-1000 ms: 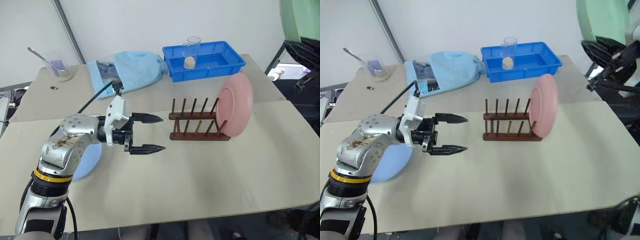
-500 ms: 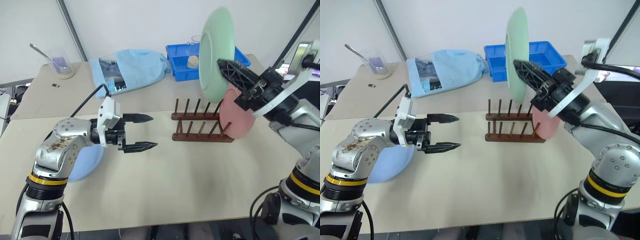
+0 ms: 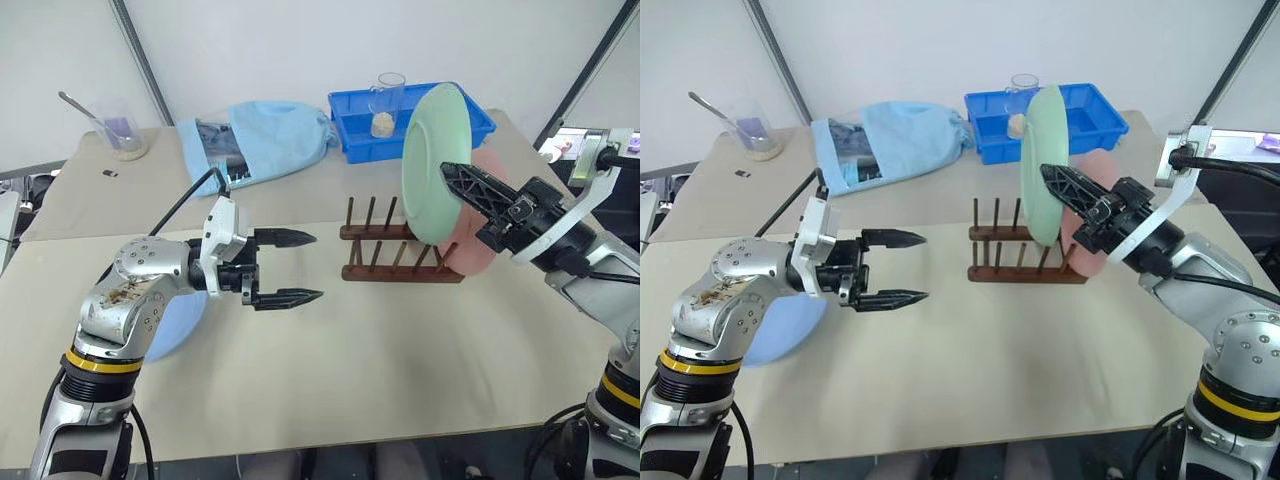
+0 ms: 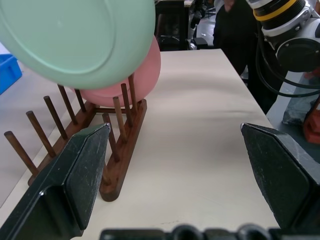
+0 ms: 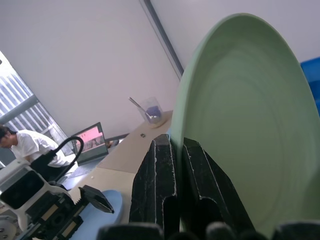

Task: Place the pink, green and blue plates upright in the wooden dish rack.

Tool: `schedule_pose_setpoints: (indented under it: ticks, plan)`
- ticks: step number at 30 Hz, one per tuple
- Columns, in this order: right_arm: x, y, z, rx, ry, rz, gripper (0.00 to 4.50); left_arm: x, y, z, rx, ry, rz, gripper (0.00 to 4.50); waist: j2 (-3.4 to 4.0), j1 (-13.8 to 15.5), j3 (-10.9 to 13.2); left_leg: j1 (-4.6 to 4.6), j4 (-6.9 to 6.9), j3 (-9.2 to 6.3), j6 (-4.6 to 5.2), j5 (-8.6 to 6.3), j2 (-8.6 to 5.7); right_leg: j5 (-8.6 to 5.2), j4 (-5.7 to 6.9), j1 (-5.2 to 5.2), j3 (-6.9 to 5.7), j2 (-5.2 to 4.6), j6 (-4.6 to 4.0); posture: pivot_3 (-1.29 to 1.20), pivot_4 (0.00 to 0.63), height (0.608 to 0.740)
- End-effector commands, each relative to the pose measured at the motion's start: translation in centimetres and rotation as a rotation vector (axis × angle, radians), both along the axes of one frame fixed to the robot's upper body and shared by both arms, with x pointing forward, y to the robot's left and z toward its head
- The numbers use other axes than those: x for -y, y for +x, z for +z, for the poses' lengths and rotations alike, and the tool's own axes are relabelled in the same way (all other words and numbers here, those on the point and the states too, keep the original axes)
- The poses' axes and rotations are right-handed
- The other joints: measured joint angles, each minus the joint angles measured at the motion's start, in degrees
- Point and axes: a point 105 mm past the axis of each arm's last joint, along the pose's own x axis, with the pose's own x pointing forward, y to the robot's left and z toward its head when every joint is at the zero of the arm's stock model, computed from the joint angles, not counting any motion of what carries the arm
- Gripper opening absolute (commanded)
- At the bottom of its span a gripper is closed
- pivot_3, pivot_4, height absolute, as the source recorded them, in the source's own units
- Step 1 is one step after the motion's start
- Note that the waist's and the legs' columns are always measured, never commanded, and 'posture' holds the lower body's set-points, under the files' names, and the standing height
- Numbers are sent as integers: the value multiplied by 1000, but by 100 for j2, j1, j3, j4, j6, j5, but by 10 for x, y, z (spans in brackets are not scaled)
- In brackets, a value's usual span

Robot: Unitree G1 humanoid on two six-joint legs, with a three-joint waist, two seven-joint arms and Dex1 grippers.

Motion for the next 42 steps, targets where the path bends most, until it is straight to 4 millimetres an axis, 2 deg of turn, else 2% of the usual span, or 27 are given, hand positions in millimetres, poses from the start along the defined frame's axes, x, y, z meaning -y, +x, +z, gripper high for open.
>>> schedule_pose_setpoints:
  ticks: [1,15,19,23,26,28,30,32,35,38,42]
  plan:
    - [2,0,8,31,25,-2,18,6,-7,12,50,-19,-42,4500,0,1,0,0,0,0,0,0,0,0,0,0,0,0,0,0,150,740]
    - [11,34,-18,-134,-48,-117,18,12,-5,18,57,-51,-54,4500,0,20,0,-1,1,0,0,0,0,0,0,0,-1,0,0,0,150,740]
    - [13,35,-11,-112,-59,-143,1357,12,-5,17,56,-52,-51,4500,0,12,0,-3,1,-1,0,0,-1,0,-3,0,-2,-1,0,0,150,740]
    - [21,30,6,-44,-96,-197,2730,10,-3,17,51,-54,-28,4500,0,6,0,-3,0,0,0,0,0,0,-2,-3,-1,0,0,0,150,740]
    - [28,25,20,36,-194,-230,3743,6,-1,16,46,-53,7,4500,0,9,0,-3,0,0,0,0,0,0,-3,-2,-2,0,0,0,150,740]
    - [30,17,34,138,-349,-234,4471,-2,2,14,34,-49,68,4500,1,11,0,-5,0,0,1,0,-1,0,-5,-2,-2,-1,0,0,150,740]
    - [26,10,40,210,-468,-193,4492,-9,5,13,28,-48,127,4500,1,10,0,-12,0,1,2,-1,-1,0,-4,-10,-3,0,1,0,150,740]
    - [9,0,39,324,-660,-73,4492,-26,12,13,16,-75,269,4500,1,-10,0,-10,-1,1,2,-1,3,0,-6,-8,-7,3,1,0,150,740]
    - [-15,-9,27,462,-864,148,4492,-61,18,16,9,-165,534,4500,1,-131,0,-3,-4,11,3,-4,11,-1,-10,-6,-5,4,1,0,150,740]
    - [-30,-7,18,530,-913,290,4492,-101,17,16,18,-263,815,4500,0,-145,1,4,-4,21,5,-5,17,-1,-10,-3,-4,3,1,0,150,740]
    - [-43,2,5,573,-932,408,4492,-174,7,7,0,-418,1282,4500,-9,-100,2,7,1,24,5,-6,16,0,-11,2,-3,0,1,0,150,740]
